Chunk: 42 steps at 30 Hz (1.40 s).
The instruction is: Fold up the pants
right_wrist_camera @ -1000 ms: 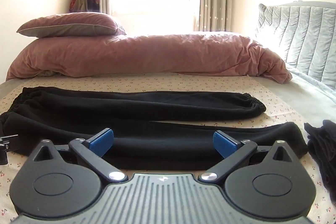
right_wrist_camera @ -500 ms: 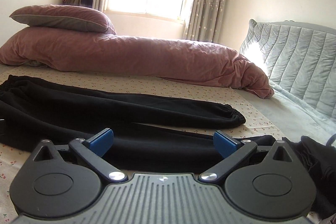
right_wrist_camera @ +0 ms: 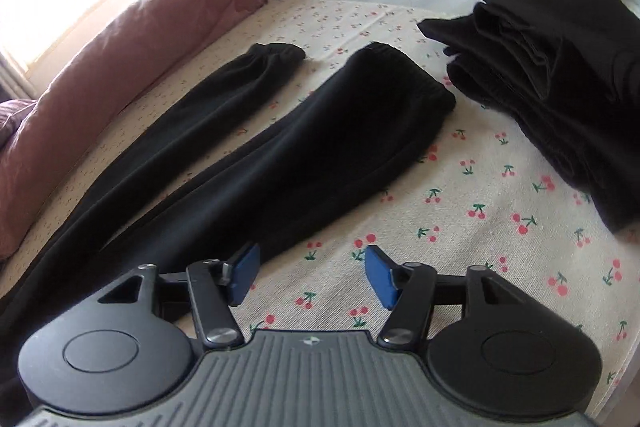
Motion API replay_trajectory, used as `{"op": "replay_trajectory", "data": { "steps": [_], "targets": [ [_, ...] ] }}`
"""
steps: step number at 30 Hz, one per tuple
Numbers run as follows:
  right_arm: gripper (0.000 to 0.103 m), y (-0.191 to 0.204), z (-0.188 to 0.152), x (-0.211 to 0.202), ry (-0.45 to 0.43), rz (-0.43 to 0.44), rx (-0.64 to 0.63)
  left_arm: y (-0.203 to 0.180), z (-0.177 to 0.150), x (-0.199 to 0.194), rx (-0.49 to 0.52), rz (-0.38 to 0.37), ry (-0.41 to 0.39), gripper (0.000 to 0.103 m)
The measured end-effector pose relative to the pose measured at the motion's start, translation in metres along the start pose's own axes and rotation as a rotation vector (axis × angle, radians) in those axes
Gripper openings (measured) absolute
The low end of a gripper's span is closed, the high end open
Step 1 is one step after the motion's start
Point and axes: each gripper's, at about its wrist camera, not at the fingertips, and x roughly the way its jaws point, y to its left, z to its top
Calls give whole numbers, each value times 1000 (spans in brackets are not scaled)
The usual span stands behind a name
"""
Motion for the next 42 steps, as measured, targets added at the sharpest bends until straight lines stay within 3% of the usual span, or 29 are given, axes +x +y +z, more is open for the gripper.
{"op": "replay_trajectory", "data": {
  "steps": [2, 4, 6, 7, 8, 9, 10, 14, 16, 20, 22, 24, 27, 30, 32, 34, 37, 38, 39, 42],
  "targets": [
    [44, -7, 11, 12, -11, -8, 58, 13, 8, 16, -46, 15, 29, 76],
    [44, -5, 18, 20, -42, -13, 74, 21, 13, 28, -89, -6, 36, 72],
    [43, 4, 22, 33, -41, -19, 53, 20, 14, 32, -85, -6, -29, 42],
    [34, 6, 24, 40, -50, -26, 49, 18, 15, 36, -83, 4, -29, 10],
    [8, 11, 23, 43, -62, -34, 36, 20, 17, 41, -101, -5, -19, 5],
    [0, 14, 27, 47, -64, -38, 20, 24, 18, 40, -138, -18, -24, 4],
    [0, 15, 29, 48, -68, -21, 13, 30, 21, 37, -194, -49, -29, 3],
    [0, 9, 41, 8, -193, 126, -13, 49, 30, -18, -278, -182, -154, 2],
    [0, 2, 34, -12, -208, 145, -25, 55, 26, -39, -259, -171, -178, 2],
    [0, -17, 26, -7, -109, 77, -1, 80, 8, -46, -283, -143, -115, 2],
    [0, -19, 24, -18, -145, 84, -12, 91, 5, -47, -323, -168, -93, 3],
    [0, -9, 19, -33, -212, 75, -75, 92, 5, -49, -301, -131, -106, 3],
    [0, 2, 14, -28, -168, 44, -141, 90, 5, -35, -254, -87, -42, 7],
    [2, -3, 16, -15, -108, -34, -160, 108, 6, -30, -321, -108, 39, 19],
    [15, -5, 19, -20, -145, -84, -157, 118, 7, -42, -368, -139, 10, 25],
    [23, -1, 19, -31, -237, -129, -193, 120, 9, -67, -371, -108, -92, 28],
    [40, 8, 22, -41, -343, -196, -259, 122, 20, -110, -348, 14, -290, 66],
    [40, 10, 26, -42, -351, -194, -267, 122, 27, -122, -358, 32, -367, 66],
    [40, 12, 29, -41, -359, -185, -268, 116, 37, -123, -334, 41, -387, 67],
    [40, 28, 49, -26, -321, -107, -303, 78, 80, -92, -141, -75, -283, 69]
  ]
}}
